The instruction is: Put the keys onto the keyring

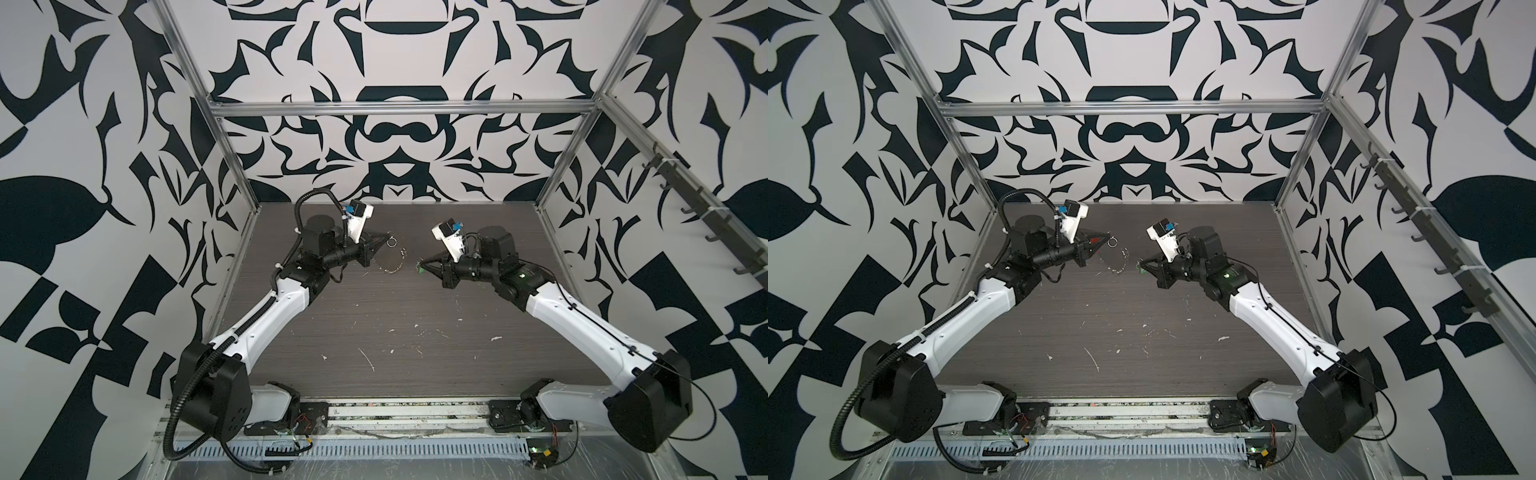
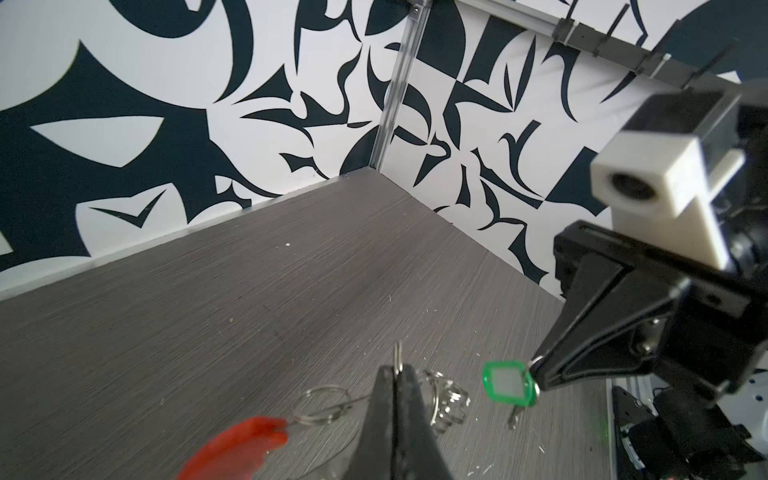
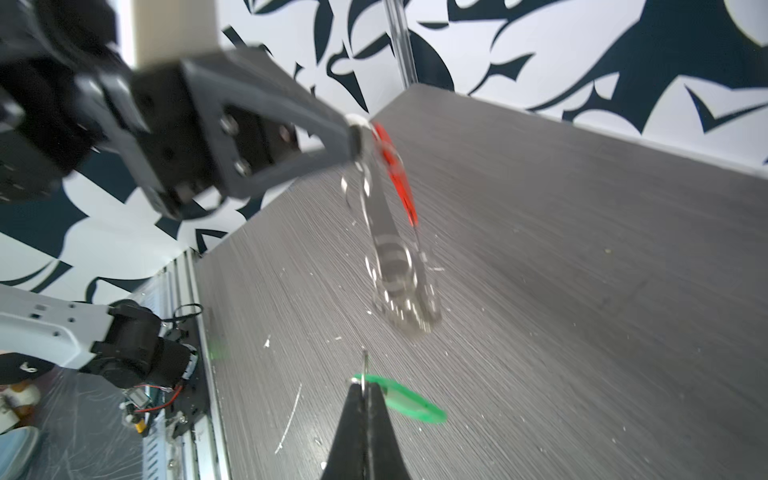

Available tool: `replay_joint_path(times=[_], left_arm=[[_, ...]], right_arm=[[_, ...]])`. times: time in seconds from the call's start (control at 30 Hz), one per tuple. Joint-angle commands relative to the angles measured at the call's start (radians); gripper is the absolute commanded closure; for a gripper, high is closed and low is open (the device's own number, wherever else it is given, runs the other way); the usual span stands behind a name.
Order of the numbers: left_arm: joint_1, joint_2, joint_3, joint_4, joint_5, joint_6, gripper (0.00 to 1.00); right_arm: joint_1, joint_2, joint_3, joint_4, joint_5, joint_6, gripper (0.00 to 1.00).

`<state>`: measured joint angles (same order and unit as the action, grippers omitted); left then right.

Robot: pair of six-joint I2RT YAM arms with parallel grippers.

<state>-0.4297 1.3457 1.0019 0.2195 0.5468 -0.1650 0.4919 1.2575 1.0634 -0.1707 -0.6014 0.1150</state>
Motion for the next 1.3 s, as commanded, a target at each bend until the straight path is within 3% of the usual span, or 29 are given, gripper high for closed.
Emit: replay_joint_path(times=[0.0,0.3,0.4,0.43,0.8,1.27], left_arm=[[0.001,0.011,0.017,0.084,0.021,0.042,1.00],[0.001,0.018,-0.017,0.164,0.069,0.047,1.00],[0.002,0.036,-0.014,0.150,0.257,0.173,1.00],[-0.002,0.038,-0.019,0.142,0.268,0.210,1.00],[-0.005,0.063,-0.068,0.323,0.343,0.183,1.00],[-0.005,0.077,-0.066,0.360,0.363,0.156,1.00]], right_arm=[[0.000,-0.021,0.063,-0.023,-0.021,0.032,1.00],[0.000,0.018,0.127,-0.049,-0.036,0.119,1.00],[-0.001,0.041,0.179,-0.088,-0.045,0.136,1.00],[0.000,0.046,0.186,-0.089,-0.052,0.137,1.00],[-0.009,0.088,0.226,-0.033,-0.134,0.150,1.00],[-0.005,0.117,0.265,-0.024,-0.162,0.153,1.00]])
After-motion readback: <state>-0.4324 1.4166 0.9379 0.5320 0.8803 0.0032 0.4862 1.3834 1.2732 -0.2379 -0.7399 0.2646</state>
